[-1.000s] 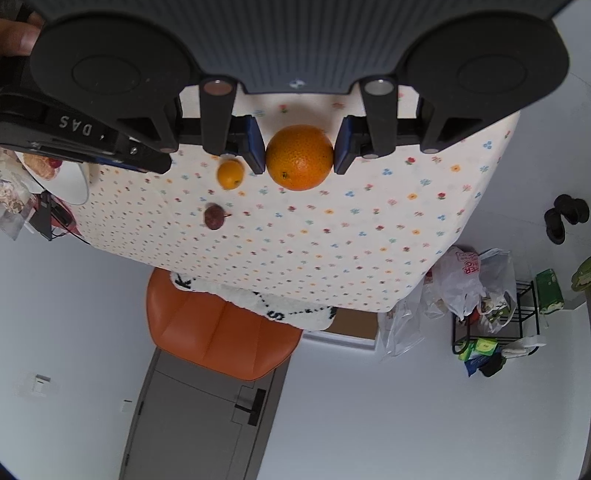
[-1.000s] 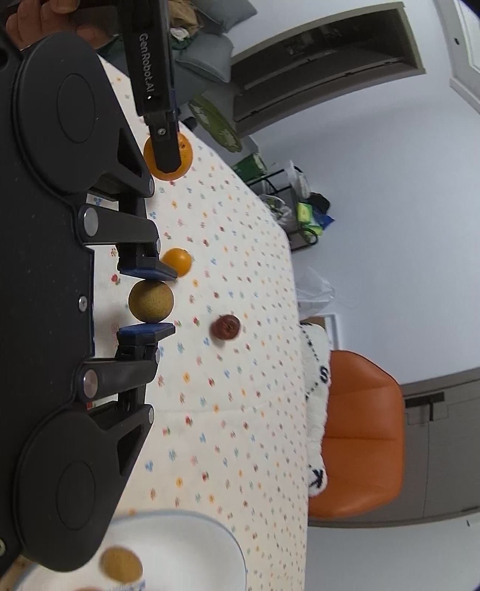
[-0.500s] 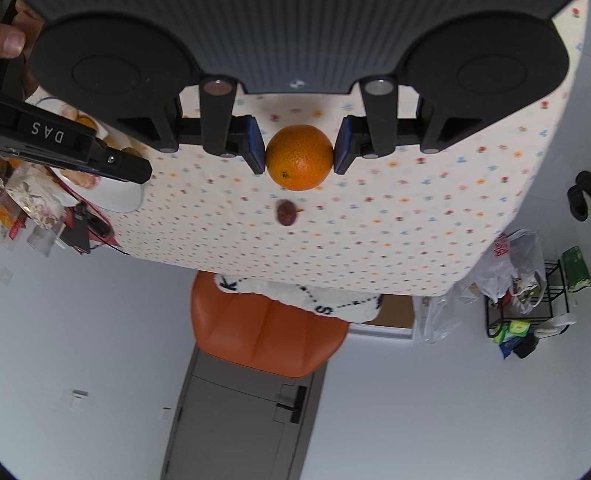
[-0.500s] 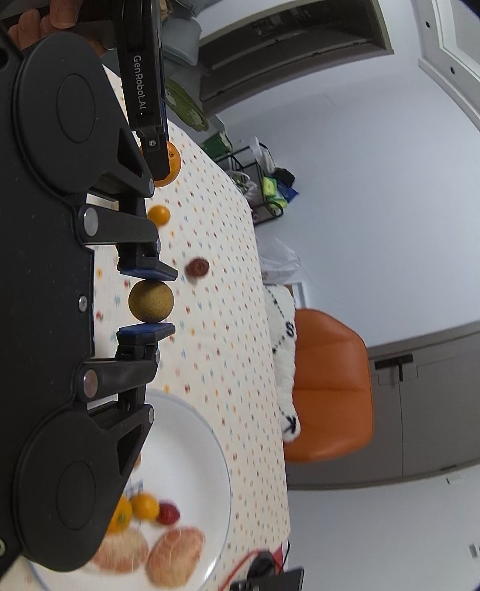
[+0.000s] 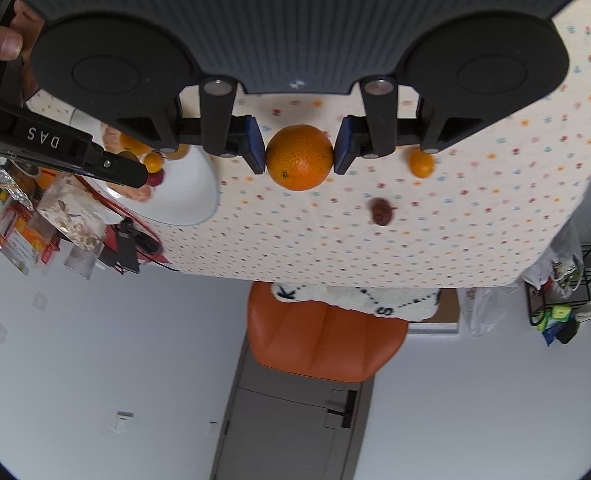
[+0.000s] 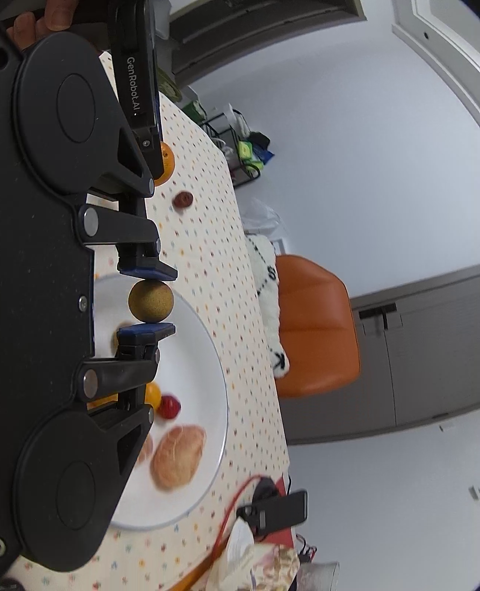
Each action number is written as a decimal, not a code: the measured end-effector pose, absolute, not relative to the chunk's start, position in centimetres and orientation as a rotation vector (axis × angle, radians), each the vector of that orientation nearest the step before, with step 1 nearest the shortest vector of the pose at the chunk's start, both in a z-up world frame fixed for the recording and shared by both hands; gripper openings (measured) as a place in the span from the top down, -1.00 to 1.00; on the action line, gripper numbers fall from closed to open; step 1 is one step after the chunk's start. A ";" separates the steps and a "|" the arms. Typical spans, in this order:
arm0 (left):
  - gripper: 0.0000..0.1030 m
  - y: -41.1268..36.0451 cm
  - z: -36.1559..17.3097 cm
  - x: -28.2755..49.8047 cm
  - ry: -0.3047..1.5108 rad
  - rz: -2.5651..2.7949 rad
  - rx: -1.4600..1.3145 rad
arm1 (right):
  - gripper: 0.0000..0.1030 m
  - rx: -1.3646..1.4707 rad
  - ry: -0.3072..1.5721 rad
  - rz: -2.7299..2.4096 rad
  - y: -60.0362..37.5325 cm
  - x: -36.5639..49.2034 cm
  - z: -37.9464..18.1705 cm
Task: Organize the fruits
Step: 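Carry the orange in the left tool while the right tool carries the kiwi to the plate, then open the left tool over the plate while the right tool releases the kiwi there, then move both open tools back to the small orange and red plum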
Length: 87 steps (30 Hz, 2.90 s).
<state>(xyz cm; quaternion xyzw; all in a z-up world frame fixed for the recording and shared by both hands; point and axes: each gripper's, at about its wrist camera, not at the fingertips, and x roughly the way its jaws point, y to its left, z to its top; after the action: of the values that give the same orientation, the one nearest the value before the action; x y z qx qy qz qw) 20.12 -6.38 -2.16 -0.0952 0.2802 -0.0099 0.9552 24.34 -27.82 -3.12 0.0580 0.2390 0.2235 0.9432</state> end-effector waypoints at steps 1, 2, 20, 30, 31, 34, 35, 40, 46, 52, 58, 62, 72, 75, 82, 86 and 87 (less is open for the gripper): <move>0.25 -6.8 -2.2 20.3 0.570 -0.027 -0.190 | 0.56 0.122 0.486 0.449 -28.2 24.4 -3.2; 0.25 -7.1 -2.2 20.5 0.571 -0.034 -0.187 | 0.56 0.126 0.484 0.442 -28.6 24.4 -3.2; 0.25 -13.0 -2.4 24.0 0.581 -0.122 -0.113 | 0.56 0.207 0.494 0.362 -34.2 25.5 -5.1; 0.25 -15.3 -3.3 26.7 0.602 -0.155 -0.094 | 0.56 0.230 0.498 0.365 -35.0 27.3 -5.9; 0.25 -15.4 -3.4 27.0 0.603 -0.158 -0.093 | 0.56 0.231 0.497 0.365 -35.0 27.4 -5.9; 0.25 -15.9 -3.5 27.5 0.607 -0.164 -0.090 | 0.44 0.228 0.489 0.355 -34.8 27.8 -5.9; 0.25 -15.9 -3.5 27.7 0.613 -0.164 -0.093 | 0.39 0.228 0.484 0.340 -34.8 27.8 -5.9; 0.14 -15.8 -3.2 27.6 0.585 -0.137 -0.095 | 0.23 0.227 0.495 0.346 -35.0 27.6 -6.2; -0.17 -15.1 -3.0 26.6 0.588 -0.106 -0.092 | 0.08 0.236 0.492 0.348 -34.8 26.8 -5.9; -0.42 -13.9 -2.3 25.1 0.576 -0.076 -0.086 | -0.01 0.236 0.484 0.362 -34.1 25.9 -5.3; -0.52 -12.8 -1.4 23.7 0.562 -0.050 -0.081 | -0.22 0.235 0.473 0.371 -33.3 24.9 -4.7; -0.54 -12.1 -0.9 22.7 0.556 -0.038 -0.082 | -0.30 0.233 0.470 0.379 -32.8 24.3 -4.3; -0.65 -9.9 -0.2 20.7 0.542 -0.001 -0.090 | -0.68 0.220 0.447 0.408 -30.8 23.1 -3.4; -0.65 -9.2 0.0 20.3 0.539 0.013 -0.092 | -0.74 0.215 0.440 0.418 -30.2 22.8 -3.2; -0.66 -7.3 0.2 19.1 0.527 0.042 -0.107 | -0.79 0.214 0.438 0.442 -28.8 22.5 -3.0; -0.66 -6.1 0.0 18.5 0.536 0.064 -0.124 | -0.80 0.212 0.441 0.457 -27.9 22.3 -3.1; -0.66 -5.8 -0.1 18.4 0.538 0.069 -0.127 | -0.80 0.211 0.441 0.462 -27.6 22.2 -3.1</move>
<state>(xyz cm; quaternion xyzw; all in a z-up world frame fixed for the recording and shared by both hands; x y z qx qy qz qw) 18.38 -5.76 -0.08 -0.0629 0.2658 0.0342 0.9614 22.24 -27.59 -3.07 0.1037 0.2164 0.2266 0.9440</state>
